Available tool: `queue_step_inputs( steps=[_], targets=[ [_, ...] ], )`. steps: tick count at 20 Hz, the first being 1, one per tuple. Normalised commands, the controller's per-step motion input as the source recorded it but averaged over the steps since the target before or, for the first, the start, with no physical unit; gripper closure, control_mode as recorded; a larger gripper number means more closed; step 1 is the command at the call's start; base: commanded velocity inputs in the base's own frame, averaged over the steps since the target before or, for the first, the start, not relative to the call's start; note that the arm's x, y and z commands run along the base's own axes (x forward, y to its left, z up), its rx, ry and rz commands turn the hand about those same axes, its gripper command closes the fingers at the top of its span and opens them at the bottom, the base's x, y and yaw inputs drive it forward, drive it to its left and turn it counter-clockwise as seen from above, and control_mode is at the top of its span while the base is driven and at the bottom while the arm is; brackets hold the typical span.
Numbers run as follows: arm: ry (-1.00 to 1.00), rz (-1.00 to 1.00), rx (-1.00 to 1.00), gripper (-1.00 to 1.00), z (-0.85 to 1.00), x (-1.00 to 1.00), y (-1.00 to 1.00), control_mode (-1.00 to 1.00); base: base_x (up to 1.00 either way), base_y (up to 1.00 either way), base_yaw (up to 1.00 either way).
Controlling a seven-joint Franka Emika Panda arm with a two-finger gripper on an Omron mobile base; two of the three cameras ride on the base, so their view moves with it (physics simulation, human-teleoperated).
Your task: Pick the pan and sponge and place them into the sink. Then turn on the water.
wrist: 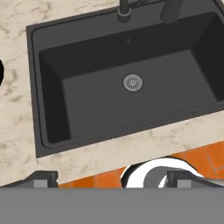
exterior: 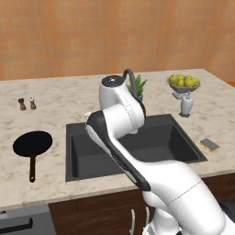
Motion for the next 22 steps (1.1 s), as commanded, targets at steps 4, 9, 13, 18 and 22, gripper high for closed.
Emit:
queue_step_inputs(
  steps=[4,9,13,18,22],
  targets=[
    [0.0,-0.07,-0.01,-1.0,-0.32,0.0,1.0,-1.0,0.0,0.0,0.0],
    [0.0,-0.02,-0.01,-1.0,-0.45,0.2,1.0,-1.0,0.0,0.0,0.0],
    [0.0,0.16,-0.02,-1.0,-0.44,0.36,0.93,-1.0,0.0,0.0,0.0],
    [0.05,0.22,-0.01,-1.0,-0.32,0.24,0.85,-1.0,0.0,0.0,0.0],
    [0.07,0.18,0.0,-1.0,-0.24,0.07,0.67,-1.0,0.0,0.0,0.0]
  ],
)
